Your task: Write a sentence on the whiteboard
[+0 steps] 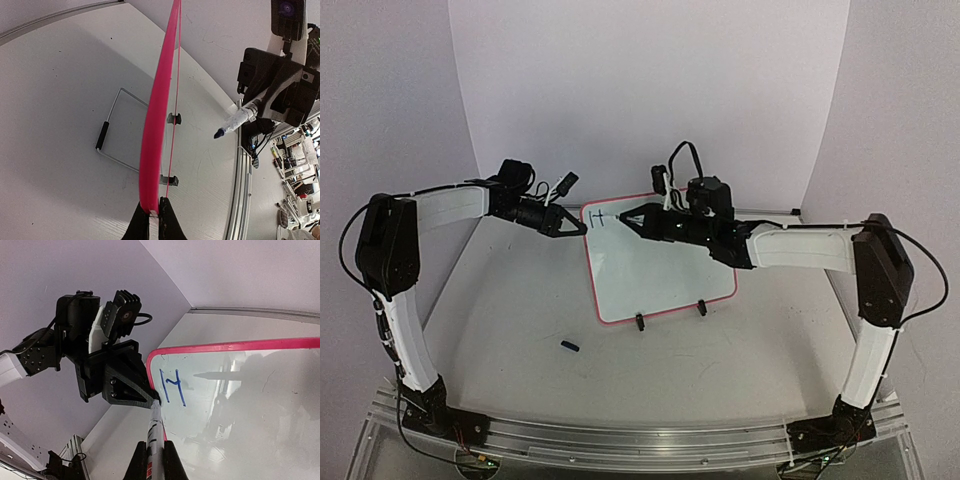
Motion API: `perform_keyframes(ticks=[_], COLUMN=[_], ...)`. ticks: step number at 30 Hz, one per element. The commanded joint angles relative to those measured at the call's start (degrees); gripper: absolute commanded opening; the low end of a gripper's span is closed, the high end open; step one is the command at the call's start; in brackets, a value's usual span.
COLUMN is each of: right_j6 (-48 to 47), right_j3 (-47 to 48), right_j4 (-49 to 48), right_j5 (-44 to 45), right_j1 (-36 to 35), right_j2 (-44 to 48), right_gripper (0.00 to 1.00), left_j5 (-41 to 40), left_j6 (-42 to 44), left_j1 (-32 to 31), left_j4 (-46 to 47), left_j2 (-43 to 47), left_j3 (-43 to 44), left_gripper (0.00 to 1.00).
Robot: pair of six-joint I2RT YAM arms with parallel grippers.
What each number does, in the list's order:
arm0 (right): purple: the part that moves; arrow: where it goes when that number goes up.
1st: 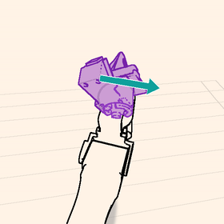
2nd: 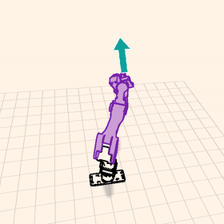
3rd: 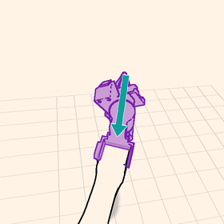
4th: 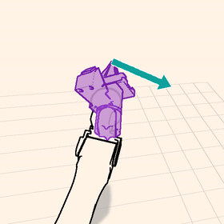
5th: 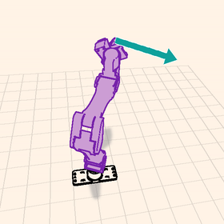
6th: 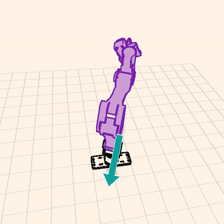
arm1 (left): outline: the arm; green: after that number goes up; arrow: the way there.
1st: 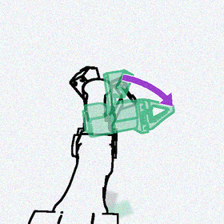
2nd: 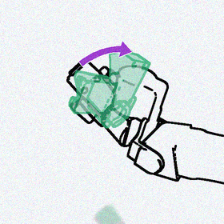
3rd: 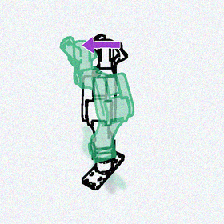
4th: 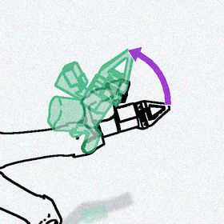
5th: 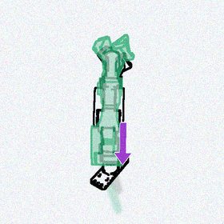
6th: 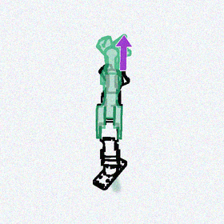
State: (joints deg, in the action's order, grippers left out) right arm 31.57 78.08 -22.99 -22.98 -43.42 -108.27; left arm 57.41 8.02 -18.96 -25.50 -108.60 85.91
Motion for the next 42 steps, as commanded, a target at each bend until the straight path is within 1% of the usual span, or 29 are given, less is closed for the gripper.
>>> perform_keyframes(ticks=[1, 11, 33, 42], right_j6=[0.4, 0.2, -0.7, -0.9], right_j3=[0.8, 2.0, 5.1, 3.2], right_j4=[-1.7, -0.4, 2.2, 3.9], right_j5=[2.6, 5.9, 5.5, 4.1], right_j1=[0.3, 0.3, 0.6, 0.6], right_j2=[1.7, -0.1, -3.4, -2.8], right_gripper=[0.00, 0.00, 0.00, 0.00], left_j5=[-1.5, -1.7, -1.8, -1.9], left_j6=[3.0, 3.2, 3.5, 3.5], left_j1=[-2.1, -2.2, -2.4, -2.5], left_j4=[-2.4, -2.5, -2.8, -2.9], left_j2=[0.8, 0.8, 0.6, 0.7], left_j3=[0.8, 0.8, 1.1, 1.1], left_gripper=[0.00, 0.00, 0.00, 0.00])
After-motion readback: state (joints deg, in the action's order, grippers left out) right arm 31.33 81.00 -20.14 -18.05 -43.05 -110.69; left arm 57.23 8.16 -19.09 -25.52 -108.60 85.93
